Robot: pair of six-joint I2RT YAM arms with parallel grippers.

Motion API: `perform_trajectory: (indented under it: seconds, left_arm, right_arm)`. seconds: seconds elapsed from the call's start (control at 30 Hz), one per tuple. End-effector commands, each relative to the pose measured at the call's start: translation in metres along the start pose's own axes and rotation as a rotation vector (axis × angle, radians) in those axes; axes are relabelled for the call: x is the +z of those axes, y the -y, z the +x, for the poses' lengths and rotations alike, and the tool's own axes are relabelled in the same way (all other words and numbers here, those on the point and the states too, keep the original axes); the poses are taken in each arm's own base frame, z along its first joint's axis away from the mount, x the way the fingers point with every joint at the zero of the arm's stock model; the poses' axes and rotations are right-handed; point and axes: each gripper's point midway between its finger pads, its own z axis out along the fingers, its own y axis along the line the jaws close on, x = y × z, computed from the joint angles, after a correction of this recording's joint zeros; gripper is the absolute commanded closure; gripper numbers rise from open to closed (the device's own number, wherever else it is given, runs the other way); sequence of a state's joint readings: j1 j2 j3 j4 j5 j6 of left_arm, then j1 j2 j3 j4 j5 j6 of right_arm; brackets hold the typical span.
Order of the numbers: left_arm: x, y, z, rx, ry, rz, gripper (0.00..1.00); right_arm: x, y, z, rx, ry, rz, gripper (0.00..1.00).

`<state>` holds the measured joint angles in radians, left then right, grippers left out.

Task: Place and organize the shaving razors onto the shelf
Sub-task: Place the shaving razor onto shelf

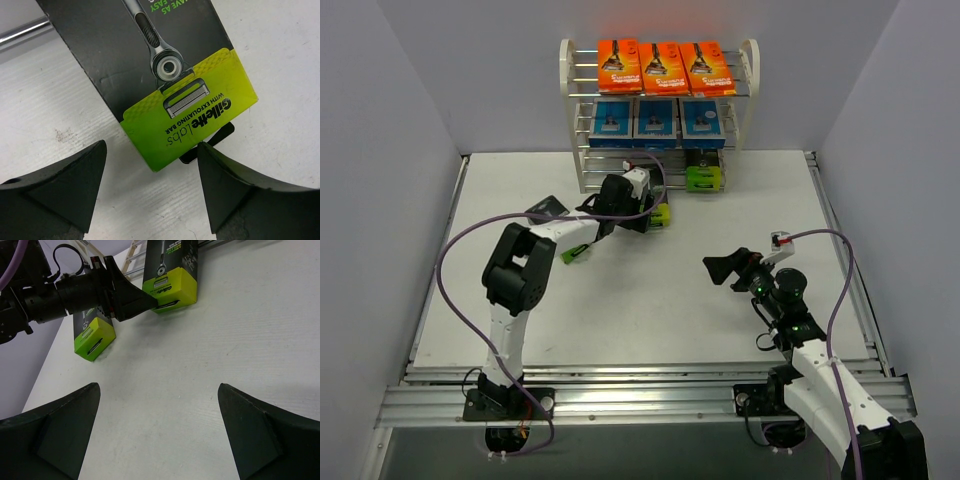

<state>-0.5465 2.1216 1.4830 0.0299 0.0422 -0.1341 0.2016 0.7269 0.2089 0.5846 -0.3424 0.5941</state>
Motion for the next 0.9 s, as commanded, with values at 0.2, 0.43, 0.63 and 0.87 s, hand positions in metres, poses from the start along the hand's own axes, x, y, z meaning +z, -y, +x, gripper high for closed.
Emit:
perform_trajectory:
  seconds: [0.2, 0.43, 0.63, 0.87]
  left_arm:
    - [0.007, -0.002, -0.031, 0.065, 0.058, -0.014, 0.25]
    - [0.013, -0.002, -0.042, 0.093, 0.084, -0.051, 0.26]
    - [0.016, -0.005, -0.054, 0.124, 0.109, -0.101, 0.26]
    - [0.012, -0.013, -0.070, 0.135, 0.146, -0.153, 0.26]
  right_arm:
    - [0.004, -0.006, -0.011, -0.024, 0.038, -0.035, 0.00]
    - [0.005, -0.006, -0.010, -0.023, 0.034, -0.036, 0.00]
    - [0.006, -0.005, -0.009, -0.022, 0.030, -0.035, 0.00]
    - [0.007, -0.004, -0.009, -0.021, 0.027, -0.035, 0.00]
